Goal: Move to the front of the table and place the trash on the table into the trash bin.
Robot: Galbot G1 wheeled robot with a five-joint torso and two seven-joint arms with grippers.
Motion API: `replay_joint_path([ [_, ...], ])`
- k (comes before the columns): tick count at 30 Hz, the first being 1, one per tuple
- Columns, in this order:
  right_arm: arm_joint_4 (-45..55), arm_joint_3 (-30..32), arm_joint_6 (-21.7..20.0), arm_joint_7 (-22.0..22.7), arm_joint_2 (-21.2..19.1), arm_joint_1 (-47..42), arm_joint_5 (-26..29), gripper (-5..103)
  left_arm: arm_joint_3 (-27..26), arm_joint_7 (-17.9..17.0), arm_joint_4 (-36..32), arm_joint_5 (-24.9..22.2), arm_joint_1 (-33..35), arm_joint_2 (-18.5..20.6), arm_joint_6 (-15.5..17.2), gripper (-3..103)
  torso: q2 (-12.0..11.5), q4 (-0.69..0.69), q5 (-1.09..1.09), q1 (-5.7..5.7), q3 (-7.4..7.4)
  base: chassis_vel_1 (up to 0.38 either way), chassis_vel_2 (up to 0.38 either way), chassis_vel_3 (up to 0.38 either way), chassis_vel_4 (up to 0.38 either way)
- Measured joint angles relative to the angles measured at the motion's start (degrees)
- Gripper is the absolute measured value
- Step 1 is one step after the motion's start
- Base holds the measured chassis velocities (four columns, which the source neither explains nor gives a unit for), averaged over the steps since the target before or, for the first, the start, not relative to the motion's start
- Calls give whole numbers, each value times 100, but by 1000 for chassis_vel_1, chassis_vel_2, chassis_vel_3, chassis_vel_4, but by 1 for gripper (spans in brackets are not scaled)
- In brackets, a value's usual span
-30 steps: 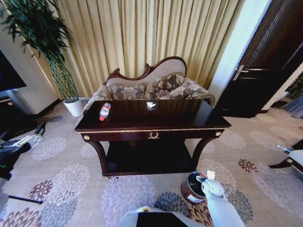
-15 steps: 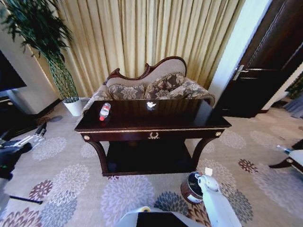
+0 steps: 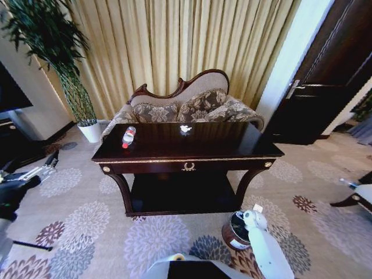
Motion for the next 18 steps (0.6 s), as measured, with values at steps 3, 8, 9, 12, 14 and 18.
replay_joint_path([
  [3, 326, 6, 662, -439, 7, -180, -352, 100, 44, 0, 0, 44, -4, 10, -2, 100, 0, 3, 0, 0, 0, 0, 0, 0, 0],
  [8, 1421, 90, 1951, -1776, 2, -674, -1444, 100, 96, 5, 0, 78, -13, 12, -9, 100, 0, 1, -1, 0, 0, 0, 0, 0, 0],
  [9, 1914, 115, 2212, -2151, -2, -841, -1451, 100, 128, 18, 0, 96, -22, 7, -13, 100, 0, 1, -3, 0, 0, 0, 0, 0, 0],
  [12, 2767, 98, 2498, -2566, 97, -1119, -1330, 100, 206, 63, 10, 163, -30, -15, -41, 100, 0, 2, 0, 0, -1, 0, 0, 0, 0],
  [14, 3761, -37, 2577, -2933, 161, -1419, -1305, 100, 324, 92, 25, 224, -33, -24, -124, 100, 0, 2, -2, 0, -1, 0, 0, 0, 0],
  [18, 4425, -157, 2569, -3187, 103, -1581, -1489, 100, 396, 96, 30, 250, -58, -3, -161, 100, 0, 1, -2, 0, -1, 0, 0, 0, 0],
])
